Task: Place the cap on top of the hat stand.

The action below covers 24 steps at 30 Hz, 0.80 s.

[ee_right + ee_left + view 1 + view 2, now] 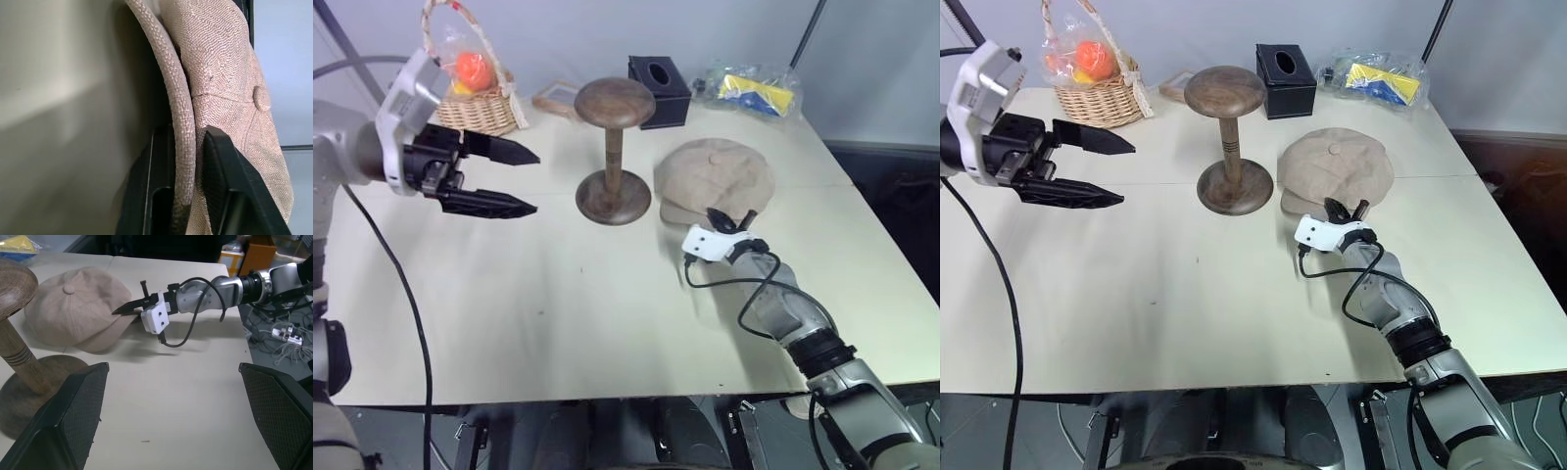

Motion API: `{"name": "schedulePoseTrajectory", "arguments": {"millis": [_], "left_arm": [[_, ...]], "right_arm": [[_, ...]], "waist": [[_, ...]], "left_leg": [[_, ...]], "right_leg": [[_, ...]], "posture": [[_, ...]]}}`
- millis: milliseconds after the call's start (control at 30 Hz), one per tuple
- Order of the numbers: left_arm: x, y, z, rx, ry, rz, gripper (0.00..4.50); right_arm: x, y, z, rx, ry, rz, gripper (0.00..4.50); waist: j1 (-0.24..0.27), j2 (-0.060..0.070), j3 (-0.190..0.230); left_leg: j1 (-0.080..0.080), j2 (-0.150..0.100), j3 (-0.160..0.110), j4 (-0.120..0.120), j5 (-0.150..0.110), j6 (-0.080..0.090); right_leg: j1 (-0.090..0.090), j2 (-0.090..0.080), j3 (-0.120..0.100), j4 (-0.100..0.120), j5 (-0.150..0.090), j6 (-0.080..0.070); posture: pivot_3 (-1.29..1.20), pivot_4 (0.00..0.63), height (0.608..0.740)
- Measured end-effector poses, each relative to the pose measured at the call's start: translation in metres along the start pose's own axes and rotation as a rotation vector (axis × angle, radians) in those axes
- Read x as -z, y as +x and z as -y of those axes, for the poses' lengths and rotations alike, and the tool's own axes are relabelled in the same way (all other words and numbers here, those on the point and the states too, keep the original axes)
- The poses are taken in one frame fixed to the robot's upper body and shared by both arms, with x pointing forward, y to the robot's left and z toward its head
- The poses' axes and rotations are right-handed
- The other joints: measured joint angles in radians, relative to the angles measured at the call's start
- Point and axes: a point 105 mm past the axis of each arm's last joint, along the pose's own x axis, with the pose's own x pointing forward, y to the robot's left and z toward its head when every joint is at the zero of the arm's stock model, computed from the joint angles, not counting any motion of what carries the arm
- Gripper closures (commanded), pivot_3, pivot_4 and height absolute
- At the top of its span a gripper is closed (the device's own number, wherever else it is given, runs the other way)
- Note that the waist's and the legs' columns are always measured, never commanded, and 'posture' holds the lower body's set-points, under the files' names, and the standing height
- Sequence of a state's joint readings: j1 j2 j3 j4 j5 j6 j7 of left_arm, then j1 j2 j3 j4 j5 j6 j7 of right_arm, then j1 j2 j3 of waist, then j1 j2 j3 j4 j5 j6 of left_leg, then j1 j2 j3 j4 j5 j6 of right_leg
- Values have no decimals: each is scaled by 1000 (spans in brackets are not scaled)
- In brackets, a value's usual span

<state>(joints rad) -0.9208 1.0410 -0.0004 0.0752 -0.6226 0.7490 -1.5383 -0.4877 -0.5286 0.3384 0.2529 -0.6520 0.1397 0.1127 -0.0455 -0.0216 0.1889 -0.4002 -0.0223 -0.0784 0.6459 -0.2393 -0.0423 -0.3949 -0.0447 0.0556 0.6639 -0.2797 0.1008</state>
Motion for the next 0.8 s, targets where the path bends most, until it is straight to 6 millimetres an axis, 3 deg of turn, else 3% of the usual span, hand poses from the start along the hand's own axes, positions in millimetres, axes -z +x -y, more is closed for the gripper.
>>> {"name": "schedulePoseTrajectory", "arguments": {"millis": [100, 267, 333, 433, 567, 600, 700, 800], "left_arm": [[-3, -3, -2, -30, 8, 19, 0], [-10, -12, -4, -95, 14, 75, 0], [-13, -18, -4, -131, 13, 103, 0], [-18, -29, -3, -200, 13, 141, 0], [-22, -46, -2, -295, 18, 175, 0], [-23, -50, -2, -314, 15, 184, 0], [-26, -62, -2, -381, 17, 207, 0], [-36, -79, 0, -470, 39, 233, 0]], "right_arm": [[0, -2, 13, 29, 20, 10, 4470], [3, -6, 43, 75, -6, 21, 4470], [-3, -4, 65, 111, -20, 44, 4470], [-27, 1, 123, 226, -27, 115, 4470], [-78, -6, 214, 435, -38, 265, 4470], [-88, -8, 227, 464, -43, 295, 4470], [-117, -9, 249, 508, -32, 390, 4470], [-151, -3, 238, 464, 1, 515, 4470]], "waist": [[0, 1, 0], [0, 2, 1], [-4, 4, 3], [-17, 6, 5], [-27, 6, 6], [-27, 6, 6], [-25, 5, 6], [-25, 5, 6]], "left_leg": [[-3, 0, 0, 0, 0, 0], [-8, 0, 0, 0, 0, 0], [-9, 0, 0, 0, 0, 0], [-9, 1, 0, 0, 0, 0], [-9, 2, -1, -3, 0, 0], [-9, 2, -1, -3, 0, 0], [-9, 1, -2, -4, 0, 0], [-9, 1, -2, -3, 0, 0]], "right_leg": [[-3, 0, 0, 0, 0, 0], [-8, 0, 0, 1, 0, 0], [-11, 0, 0, 2, 0, 0], [-12, 0, 1, 3, 0, 0], [-14, 0, 1, 2, 0, 0], [-14, 0, 1, 2, 0, 0], [-13, -1, 0, 1, 0, 0], [-13, -1, 1, 1, 0, 0]], "posture": [[0, 150, 740], [0, 150, 740], [0, 150, 740], [0, 150, 740], [0, 150, 740], [0, 150, 740], [0, 150, 740], [0, 150, 740]]}}
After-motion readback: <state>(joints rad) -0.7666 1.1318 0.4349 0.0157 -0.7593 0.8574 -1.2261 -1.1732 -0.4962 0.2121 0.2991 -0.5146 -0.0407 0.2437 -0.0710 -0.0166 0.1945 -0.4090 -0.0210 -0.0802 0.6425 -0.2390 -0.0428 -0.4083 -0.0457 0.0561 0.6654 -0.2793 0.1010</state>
